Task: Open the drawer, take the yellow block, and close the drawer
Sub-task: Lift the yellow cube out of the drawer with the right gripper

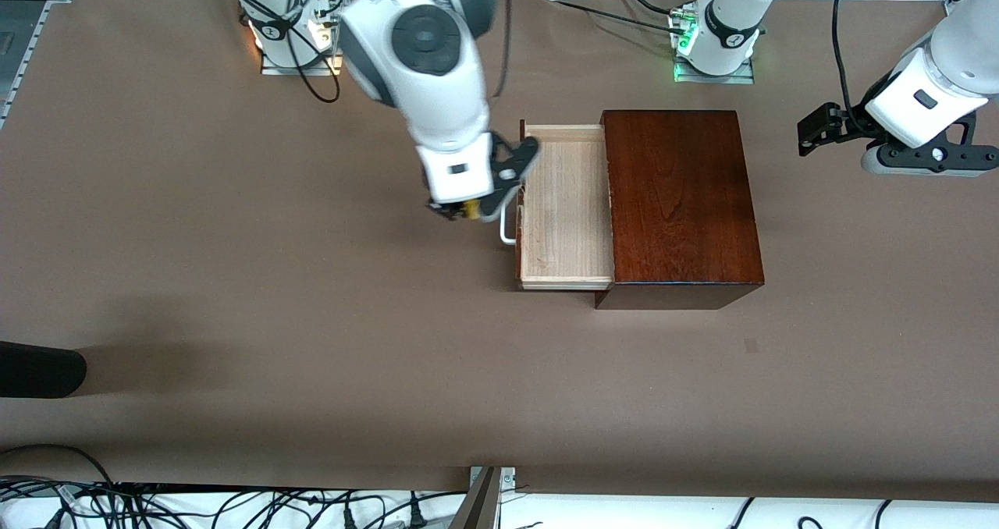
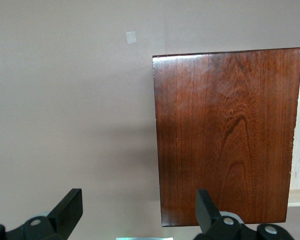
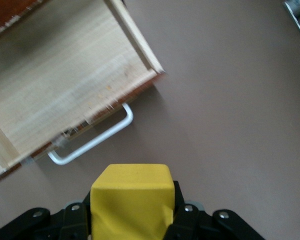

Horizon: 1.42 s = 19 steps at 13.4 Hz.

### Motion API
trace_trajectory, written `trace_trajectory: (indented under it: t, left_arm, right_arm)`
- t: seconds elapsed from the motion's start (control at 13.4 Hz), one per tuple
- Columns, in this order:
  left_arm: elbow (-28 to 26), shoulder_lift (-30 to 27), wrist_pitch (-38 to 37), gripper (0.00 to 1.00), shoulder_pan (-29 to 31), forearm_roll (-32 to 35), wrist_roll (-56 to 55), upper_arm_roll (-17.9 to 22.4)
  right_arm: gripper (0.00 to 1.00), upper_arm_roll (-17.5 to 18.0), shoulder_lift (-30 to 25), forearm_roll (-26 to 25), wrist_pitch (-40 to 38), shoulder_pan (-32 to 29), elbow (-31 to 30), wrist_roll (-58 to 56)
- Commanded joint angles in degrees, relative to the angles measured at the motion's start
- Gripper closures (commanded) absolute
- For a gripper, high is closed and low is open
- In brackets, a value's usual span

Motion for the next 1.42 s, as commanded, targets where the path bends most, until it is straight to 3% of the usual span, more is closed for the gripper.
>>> trace_trajectory:
  t: [0.0, 0.15, 0.52, 1.04, 1.34]
  left_arm:
    - [1.0, 0.3, -0.4, 0.00, 0.4, -0.5, 1.2, -0.1]
    - [1.0, 0.4, -0.4, 0.00, 0.4, -0.5, 1.2, -0.1]
    - [0.9, 0.6, -0.2, 0.00, 0.4, -0.5, 1.2, 0.0]
    - [1.1, 0.7, -0.1, 0.00, 0.3, -0.4, 1.1, -0.1]
    - [1.1, 0.7, -0.1, 0.00, 0.3, -0.4, 1.1, -0.1]
  right_arm:
    - [1.00, -0.2, -3.1, 1.2, -5.3, -4.1, -1.1, -0.6]
    - [1.00, -4.5, -4.7, 1.2, -6.6, -4.6, -2.6, -0.6]
    - [1.00, -13.4, -10.1, 3.0, -2.9, -4.6, -13.1, -0.6]
    - [1.00, -24.0, -21.5, 3.1, 13.8, -4.5, -40.1, -0.6]
    - [1.00, -29.7, -22.4, 3.1, 21.5, -4.5, -48.7, -0.6]
